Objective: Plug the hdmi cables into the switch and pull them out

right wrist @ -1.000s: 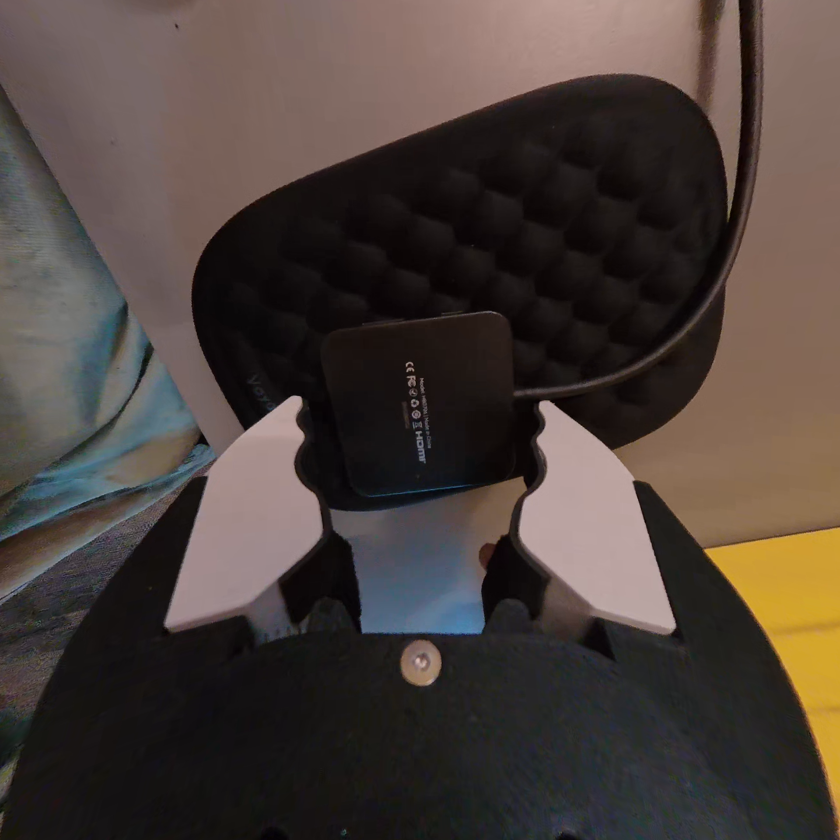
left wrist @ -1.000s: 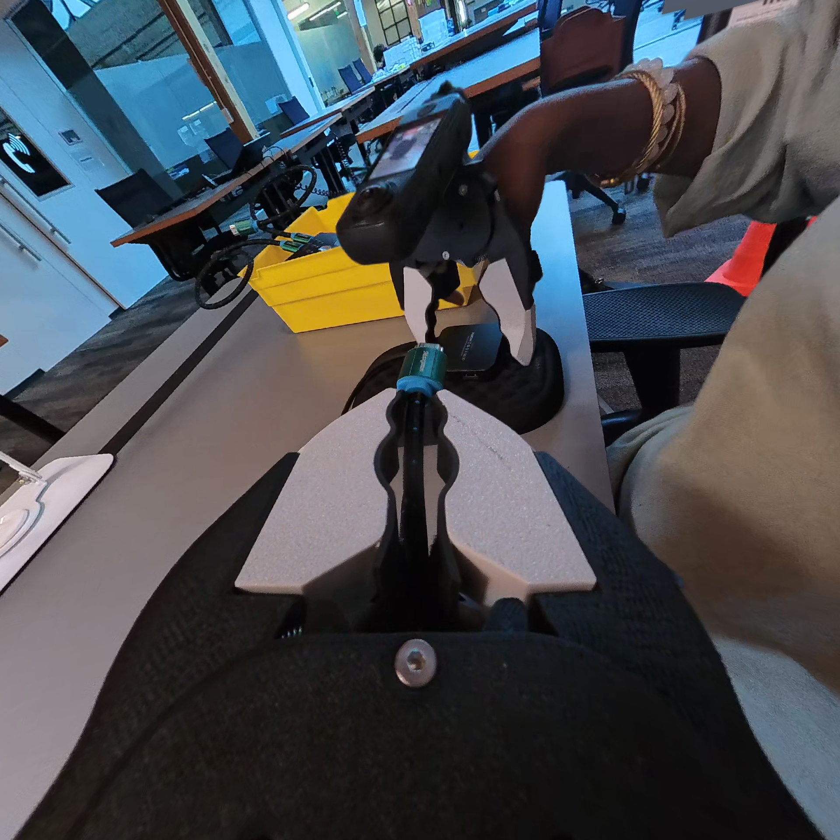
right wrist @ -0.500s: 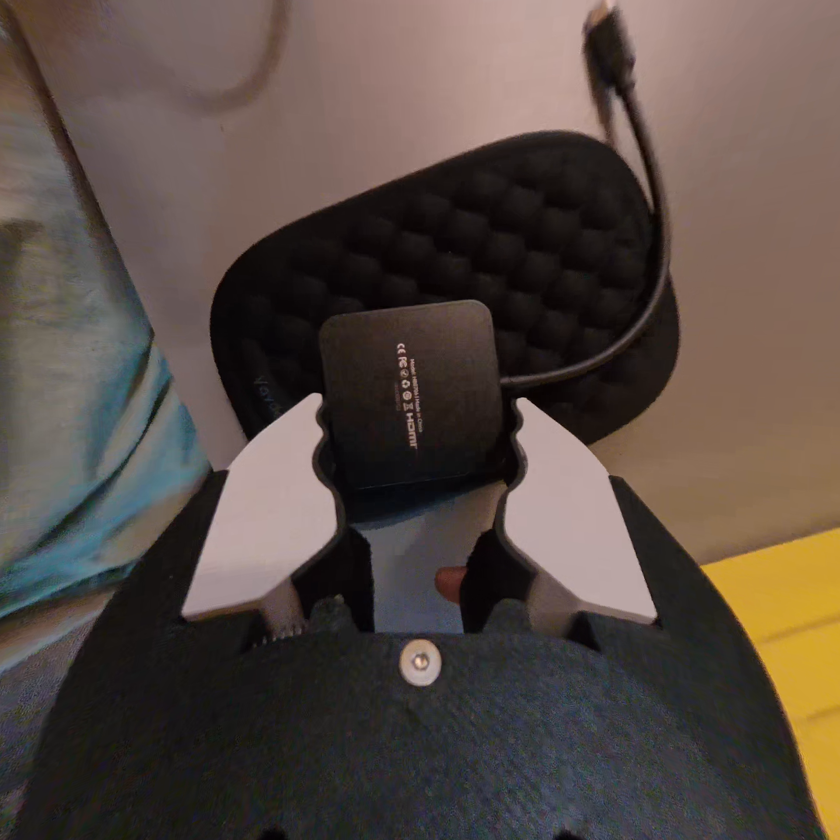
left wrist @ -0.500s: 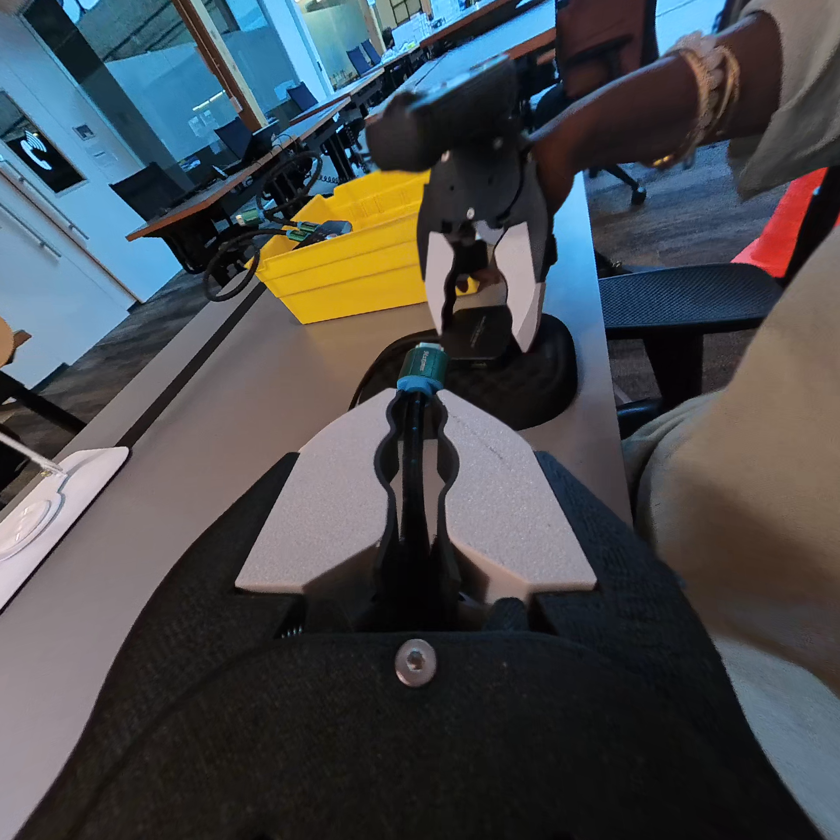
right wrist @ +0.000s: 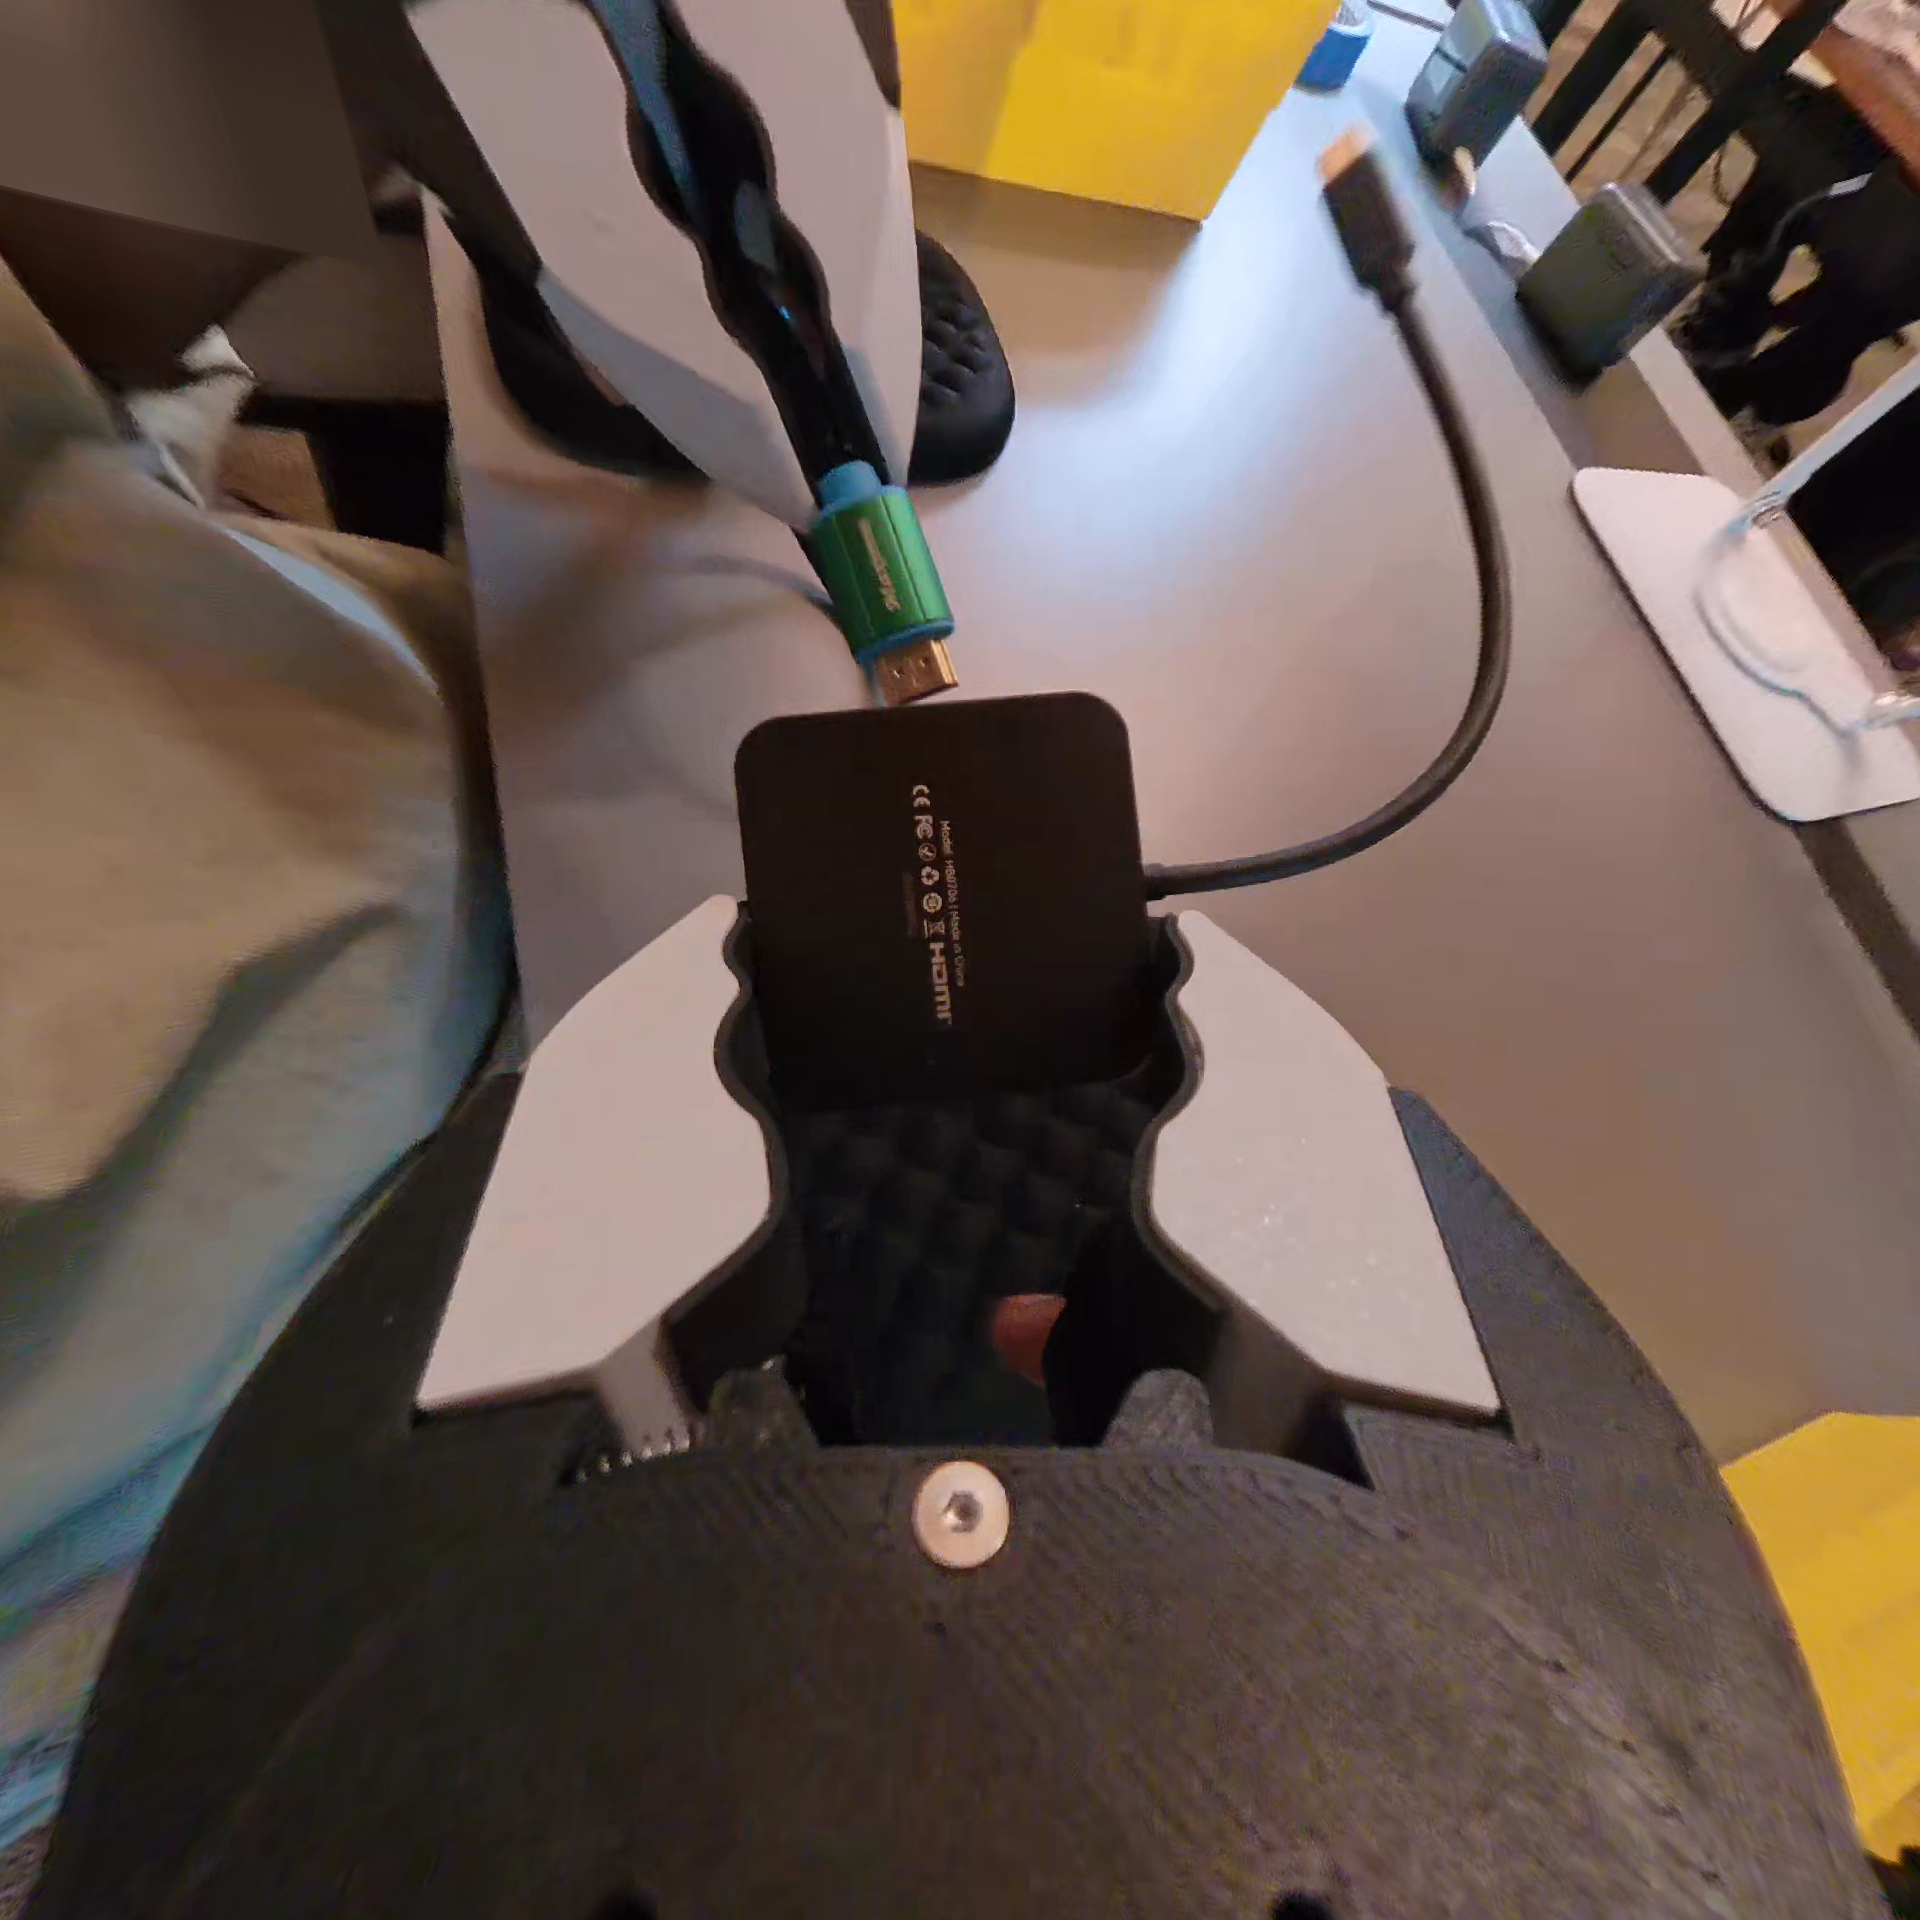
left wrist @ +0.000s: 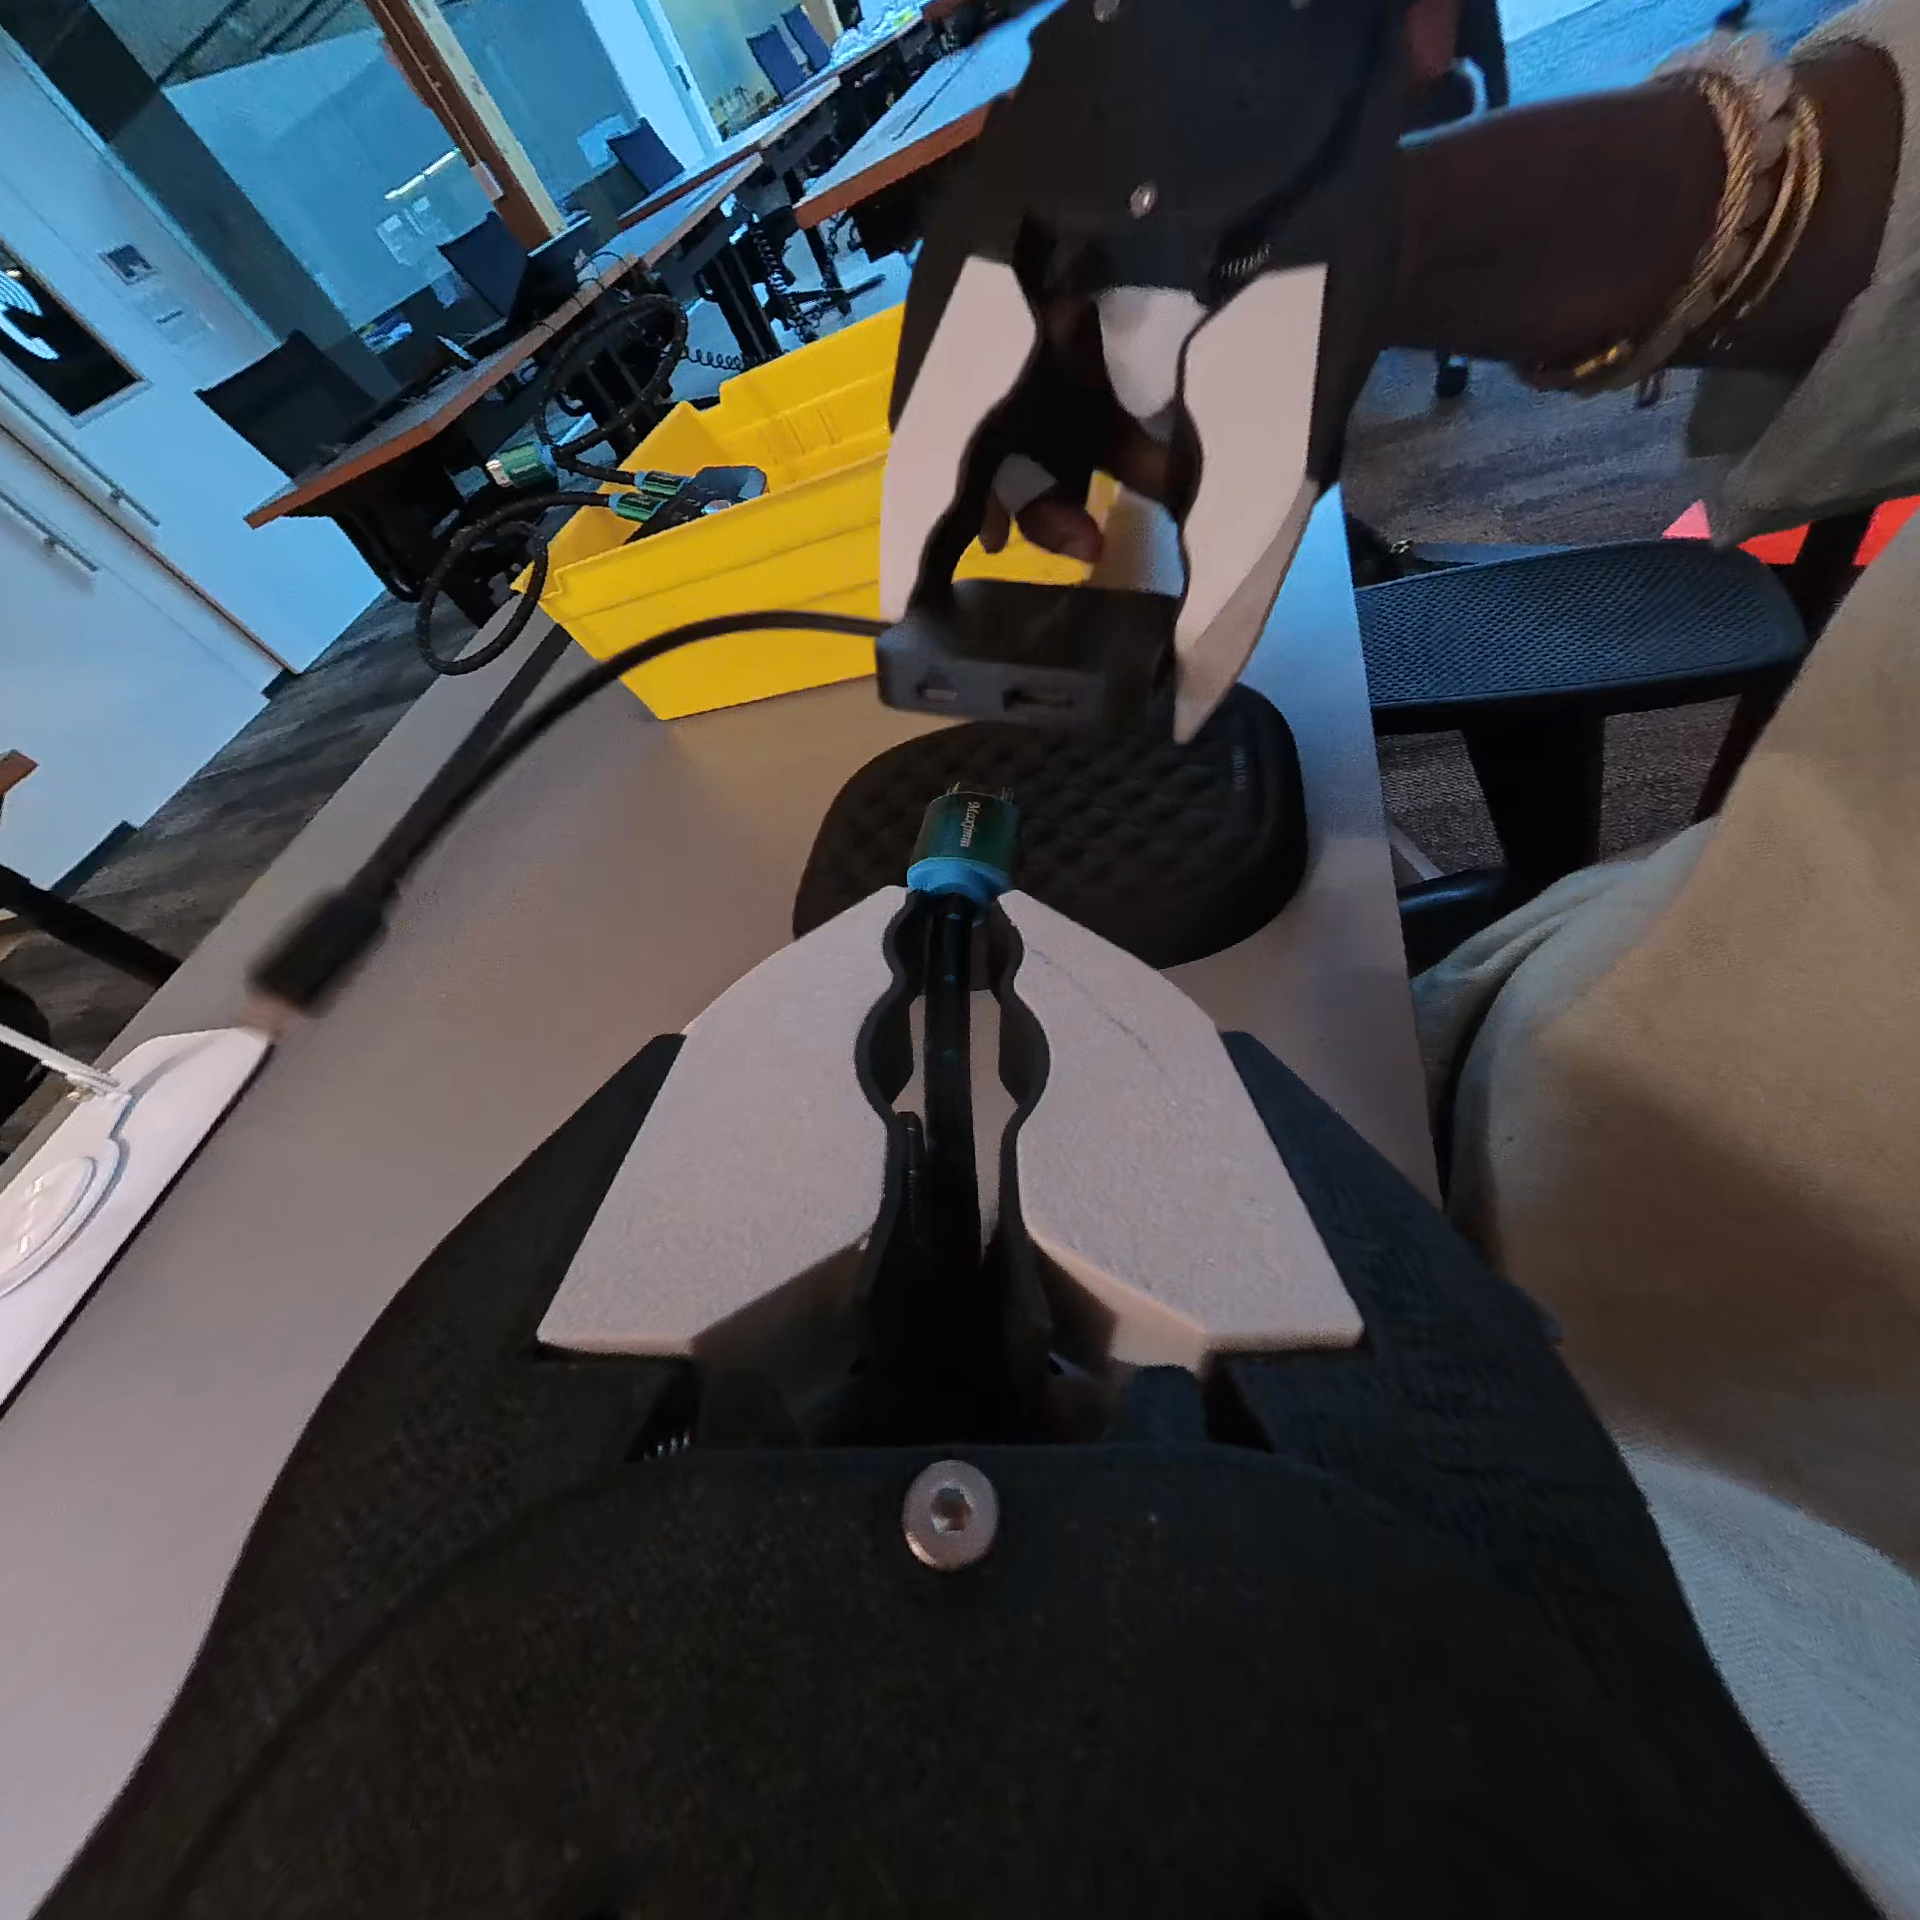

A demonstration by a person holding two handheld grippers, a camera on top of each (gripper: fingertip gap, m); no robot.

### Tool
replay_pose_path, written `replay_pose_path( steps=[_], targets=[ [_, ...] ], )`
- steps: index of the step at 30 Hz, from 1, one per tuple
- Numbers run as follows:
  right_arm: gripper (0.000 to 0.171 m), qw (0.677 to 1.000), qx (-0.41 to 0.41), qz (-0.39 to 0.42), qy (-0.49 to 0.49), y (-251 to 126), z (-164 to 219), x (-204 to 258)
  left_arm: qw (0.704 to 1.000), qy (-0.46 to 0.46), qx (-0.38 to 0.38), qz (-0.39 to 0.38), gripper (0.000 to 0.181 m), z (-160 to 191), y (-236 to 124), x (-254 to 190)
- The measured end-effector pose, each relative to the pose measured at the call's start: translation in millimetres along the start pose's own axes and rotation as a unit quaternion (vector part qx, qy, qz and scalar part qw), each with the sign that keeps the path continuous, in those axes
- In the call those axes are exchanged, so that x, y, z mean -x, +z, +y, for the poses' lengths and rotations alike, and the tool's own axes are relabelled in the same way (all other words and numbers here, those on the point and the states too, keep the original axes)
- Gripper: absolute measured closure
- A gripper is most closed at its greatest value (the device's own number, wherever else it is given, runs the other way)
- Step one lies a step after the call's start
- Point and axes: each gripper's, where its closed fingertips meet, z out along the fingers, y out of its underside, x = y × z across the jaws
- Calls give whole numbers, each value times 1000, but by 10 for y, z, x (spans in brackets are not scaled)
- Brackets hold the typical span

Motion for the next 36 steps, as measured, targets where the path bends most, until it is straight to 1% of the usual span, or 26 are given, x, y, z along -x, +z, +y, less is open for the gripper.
replay_pose_path(
  steps=[4, 9, 11, 20, 27, 33, 36],
  targets=[
    [97, 999, 23, 8, -20, 111, 101, 1, 1000, -6, -9, 17, 170, -17, -19, -29],
    [97, 999, -19, 9, -44, 146, 34, -2, 999, -27, -26, 34, 170, -47, -66, -37],
    [97, 998, -21, 15, -58, 158, 30, -9, 998, -32, -23, 39, 170, -40, -63, -45],
    [97, 998, -27, -5, -56, 211, 38, 41, 999, -12, -5, 50, 171, -15, -16, -120],
    [97, 997, -30, -4, -64, 202, 44, 45, 999, -5, 4, 53, 171, 1, 11, -149],
    [97, 996, -45, 0, -72, 208, 27, 51, 998, -11, 2, 57, 171, -2, 3, -154],
    [97, 996, -60, -7, -58, 217, 44, 65, 998, -10, 6, 57, 171, 3, 18, -166]
  ],
)
